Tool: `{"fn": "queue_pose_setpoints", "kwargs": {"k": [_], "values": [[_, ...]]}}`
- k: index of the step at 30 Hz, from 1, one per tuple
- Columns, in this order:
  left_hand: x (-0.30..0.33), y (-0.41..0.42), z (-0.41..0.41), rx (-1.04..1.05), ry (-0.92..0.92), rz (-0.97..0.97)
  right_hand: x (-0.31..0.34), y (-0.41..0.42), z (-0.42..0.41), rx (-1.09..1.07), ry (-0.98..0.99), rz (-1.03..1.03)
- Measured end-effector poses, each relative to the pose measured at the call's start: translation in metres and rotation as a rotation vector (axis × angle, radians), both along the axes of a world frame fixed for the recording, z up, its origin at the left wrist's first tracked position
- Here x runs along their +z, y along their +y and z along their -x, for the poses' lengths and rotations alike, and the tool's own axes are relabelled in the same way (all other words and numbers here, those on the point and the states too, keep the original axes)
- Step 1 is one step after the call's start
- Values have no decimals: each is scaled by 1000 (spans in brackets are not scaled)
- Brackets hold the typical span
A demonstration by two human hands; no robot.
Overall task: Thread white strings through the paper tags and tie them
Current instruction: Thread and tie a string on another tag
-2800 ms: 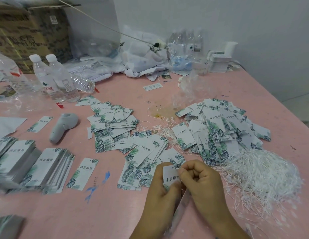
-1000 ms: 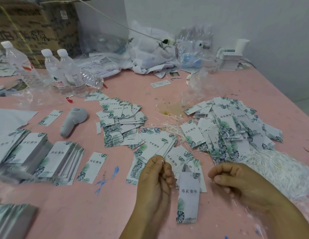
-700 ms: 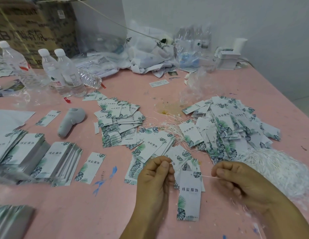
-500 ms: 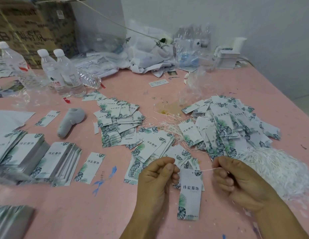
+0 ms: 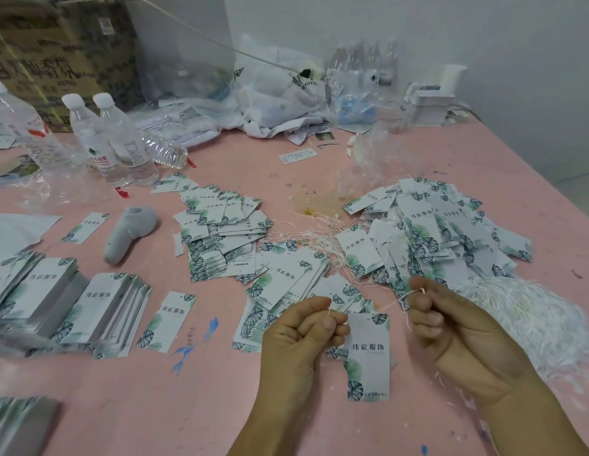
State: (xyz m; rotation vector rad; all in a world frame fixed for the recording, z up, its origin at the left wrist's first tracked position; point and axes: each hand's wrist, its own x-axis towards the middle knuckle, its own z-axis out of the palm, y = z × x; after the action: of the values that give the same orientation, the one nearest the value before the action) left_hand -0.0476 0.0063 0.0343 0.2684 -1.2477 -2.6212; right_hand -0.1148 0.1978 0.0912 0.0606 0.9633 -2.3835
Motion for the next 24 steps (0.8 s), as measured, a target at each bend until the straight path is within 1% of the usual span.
{"fn": "queue_pose_setpoints", "kwargs": {"k": [4,8,11,14,16,17,21,24], "values": [[-1,0,-1,-28,4,23,-5,-7,-5,-58,107,-137],[-3,-1,0,-26,4,95,-10,-26,-18,-10,209,-203],[-4,1,-1,-23,10,157,-15,-37,-25,-38,281,-283],[-5,2,-2,-15,-3,200,-20,-44,-32,-100,405,-453],[-6,3,-2,-23,-7,218,-24,-46,-35,-119,453,-562],[-5,3,-3,-28,-4,225,-26,-47,-36,-118,460,-585],[-2,5,-3,-46,21,211,-28,-51,-39,-103,443,-566],[-1,5,-4,-35,3,258,-27,-53,-40,-116,416,-542]]}}
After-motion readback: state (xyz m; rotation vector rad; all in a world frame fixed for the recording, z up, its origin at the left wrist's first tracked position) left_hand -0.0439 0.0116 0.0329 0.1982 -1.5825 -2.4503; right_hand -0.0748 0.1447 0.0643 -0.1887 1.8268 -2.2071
